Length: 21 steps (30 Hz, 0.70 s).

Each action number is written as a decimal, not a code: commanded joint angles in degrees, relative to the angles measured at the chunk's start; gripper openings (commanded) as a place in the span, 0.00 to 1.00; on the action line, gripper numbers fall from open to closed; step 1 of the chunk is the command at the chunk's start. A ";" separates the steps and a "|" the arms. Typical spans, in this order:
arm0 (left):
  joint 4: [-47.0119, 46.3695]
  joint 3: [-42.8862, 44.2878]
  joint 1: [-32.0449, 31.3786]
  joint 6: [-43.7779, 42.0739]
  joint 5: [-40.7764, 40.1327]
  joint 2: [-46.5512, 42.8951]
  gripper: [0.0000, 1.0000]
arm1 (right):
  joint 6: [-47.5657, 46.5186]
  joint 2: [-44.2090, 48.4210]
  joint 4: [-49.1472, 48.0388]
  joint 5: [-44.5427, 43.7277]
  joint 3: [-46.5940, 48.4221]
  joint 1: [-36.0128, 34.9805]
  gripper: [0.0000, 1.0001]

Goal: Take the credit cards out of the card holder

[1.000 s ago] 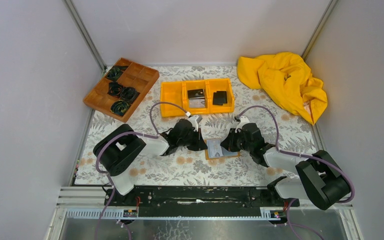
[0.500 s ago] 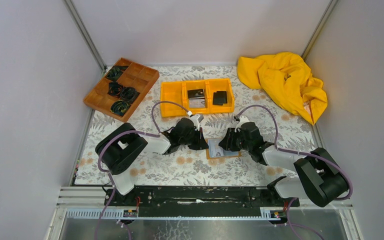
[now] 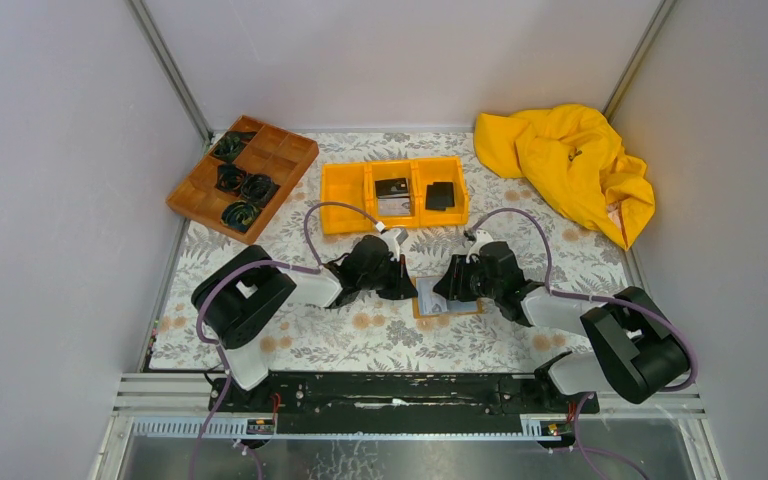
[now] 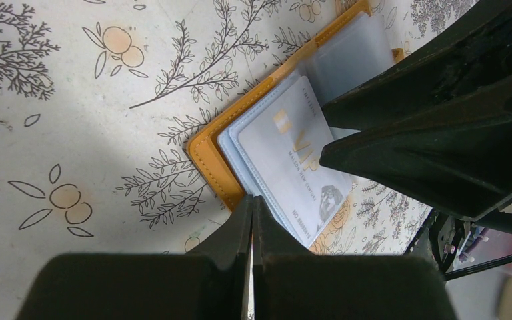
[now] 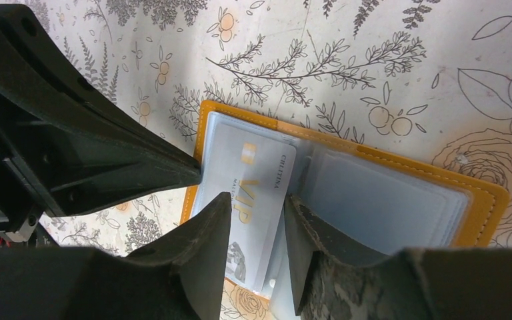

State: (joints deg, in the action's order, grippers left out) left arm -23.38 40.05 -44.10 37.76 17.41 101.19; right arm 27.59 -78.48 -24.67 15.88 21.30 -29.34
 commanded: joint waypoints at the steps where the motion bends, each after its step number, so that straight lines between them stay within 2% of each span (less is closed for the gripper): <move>1: 2.19 0.64 -0.21 -0.76 -0.90 1.93 0.00 | 1.75 0.22 -4.72 5.52 -0.01 0.89 0.43; 6: 2.26 0.94 -0.20 -0.67 -0.74 2.52 0.00 | 3.44 0.70 -9.12 10.13 -1.53 2.07 0.43; 21: 2.76 1.42 -0.22 -0.67 -0.91 3.06 0.00 | 4.71 -0.78 -13.57 15.89 -1.97 2.27 0.41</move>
State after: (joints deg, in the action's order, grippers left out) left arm -23.18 40.84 -44.10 37.80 17.74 101.91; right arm 31.16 -78.52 -34.50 25.87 19.22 -26.57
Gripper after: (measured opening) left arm 0.009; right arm 0.415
